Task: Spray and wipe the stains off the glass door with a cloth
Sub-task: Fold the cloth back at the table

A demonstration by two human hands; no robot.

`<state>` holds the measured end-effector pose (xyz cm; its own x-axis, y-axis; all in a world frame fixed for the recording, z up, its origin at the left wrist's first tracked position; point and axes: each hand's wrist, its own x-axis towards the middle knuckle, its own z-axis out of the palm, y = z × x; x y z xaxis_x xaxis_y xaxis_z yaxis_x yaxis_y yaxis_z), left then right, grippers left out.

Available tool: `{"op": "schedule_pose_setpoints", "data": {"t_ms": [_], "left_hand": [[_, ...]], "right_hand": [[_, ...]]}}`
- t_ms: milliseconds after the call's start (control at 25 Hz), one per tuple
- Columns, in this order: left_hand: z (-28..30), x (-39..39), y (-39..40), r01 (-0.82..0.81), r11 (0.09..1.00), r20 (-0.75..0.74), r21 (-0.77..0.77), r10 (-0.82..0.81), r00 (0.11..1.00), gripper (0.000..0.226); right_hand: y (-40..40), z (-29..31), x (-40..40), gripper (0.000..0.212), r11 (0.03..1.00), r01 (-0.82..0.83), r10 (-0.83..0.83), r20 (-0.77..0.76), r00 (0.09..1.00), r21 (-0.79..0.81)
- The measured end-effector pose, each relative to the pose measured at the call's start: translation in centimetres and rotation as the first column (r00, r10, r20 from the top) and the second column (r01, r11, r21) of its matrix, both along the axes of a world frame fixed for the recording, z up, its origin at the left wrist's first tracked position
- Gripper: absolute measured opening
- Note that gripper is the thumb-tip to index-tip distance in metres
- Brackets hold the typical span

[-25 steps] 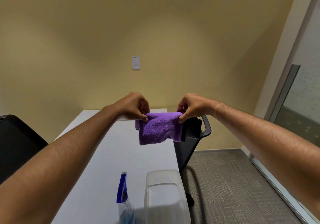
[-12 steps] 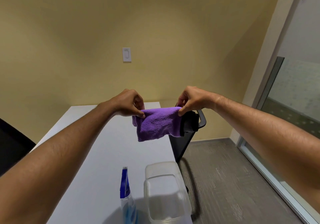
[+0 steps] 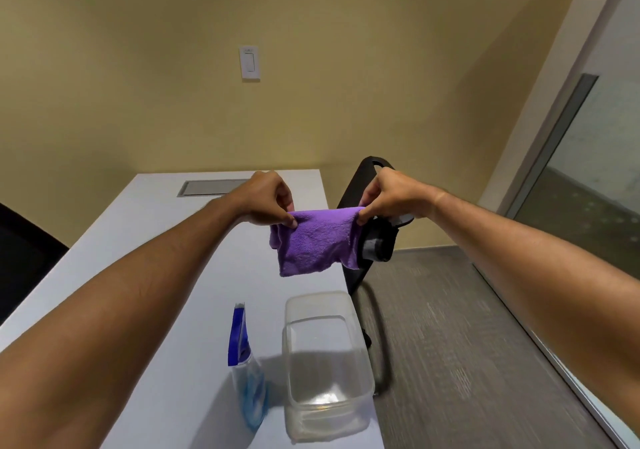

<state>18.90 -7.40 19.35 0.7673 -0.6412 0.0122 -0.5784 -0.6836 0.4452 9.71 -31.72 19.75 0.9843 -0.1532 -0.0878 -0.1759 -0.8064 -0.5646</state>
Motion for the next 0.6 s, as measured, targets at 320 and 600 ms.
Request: {"op": "schedule_pose_setpoints", "data": {"t_ms": [320, 600], "left_hand": [[-7.8, -1.0, -3.2, -0.329, 0.944, -0.349, 0.01, 0.311, 0.884, 0.019], [-12.8, -2.1, -4.8, -0.633, 0.774, -0.612, 0.014, 0.507, 0.607, 0.013]], "right_hand": [[-0.3, -9.0, 1.9, 0.032, 0.916, 0.275, -0.212, -0.229, 0.95, 0.291], [0.4, -15.1, 2.2, 0.017, 0.653, 0.506, -0.323, -0.398, 0.859, 0.563]]}}
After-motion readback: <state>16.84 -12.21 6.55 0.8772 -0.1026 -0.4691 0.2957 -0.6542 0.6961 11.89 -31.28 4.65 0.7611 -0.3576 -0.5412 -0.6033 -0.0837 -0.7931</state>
